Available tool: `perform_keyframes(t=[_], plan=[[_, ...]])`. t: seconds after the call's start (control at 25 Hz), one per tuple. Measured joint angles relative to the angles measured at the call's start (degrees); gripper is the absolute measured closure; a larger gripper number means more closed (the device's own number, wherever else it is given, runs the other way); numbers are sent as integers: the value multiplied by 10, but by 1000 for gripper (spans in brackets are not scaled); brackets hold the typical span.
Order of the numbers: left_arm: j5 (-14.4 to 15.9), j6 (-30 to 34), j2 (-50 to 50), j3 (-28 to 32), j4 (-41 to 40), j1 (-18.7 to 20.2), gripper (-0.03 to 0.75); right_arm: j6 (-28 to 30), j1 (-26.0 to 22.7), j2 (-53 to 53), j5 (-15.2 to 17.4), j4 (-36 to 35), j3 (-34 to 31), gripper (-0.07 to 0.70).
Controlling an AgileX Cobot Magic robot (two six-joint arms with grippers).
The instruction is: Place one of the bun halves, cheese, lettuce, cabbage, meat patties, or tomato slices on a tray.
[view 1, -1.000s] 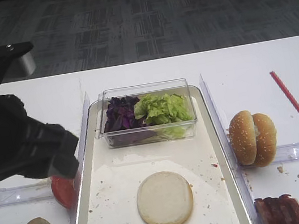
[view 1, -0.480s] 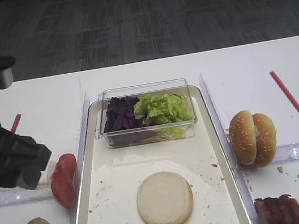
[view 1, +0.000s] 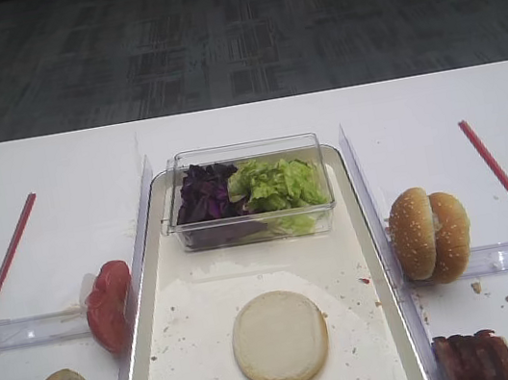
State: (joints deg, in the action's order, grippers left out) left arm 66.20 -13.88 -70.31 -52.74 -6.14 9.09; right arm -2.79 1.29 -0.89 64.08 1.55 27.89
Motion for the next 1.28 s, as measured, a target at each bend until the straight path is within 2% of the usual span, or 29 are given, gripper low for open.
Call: perform_keyframes(t=[0.2,0.36,0.64,1.28], plan=[[0,35,0,0,10,-75,246,0,0,0,0,0,0,52],[5,54,0,0,17,-107,246,0,0,0,0,0,0,52],[25,62,21,7,19,-111,246,0,0,0,0,0,0,52],[47,68,322,187,32,-111,246,-1,0,0,0,0,0,52]])
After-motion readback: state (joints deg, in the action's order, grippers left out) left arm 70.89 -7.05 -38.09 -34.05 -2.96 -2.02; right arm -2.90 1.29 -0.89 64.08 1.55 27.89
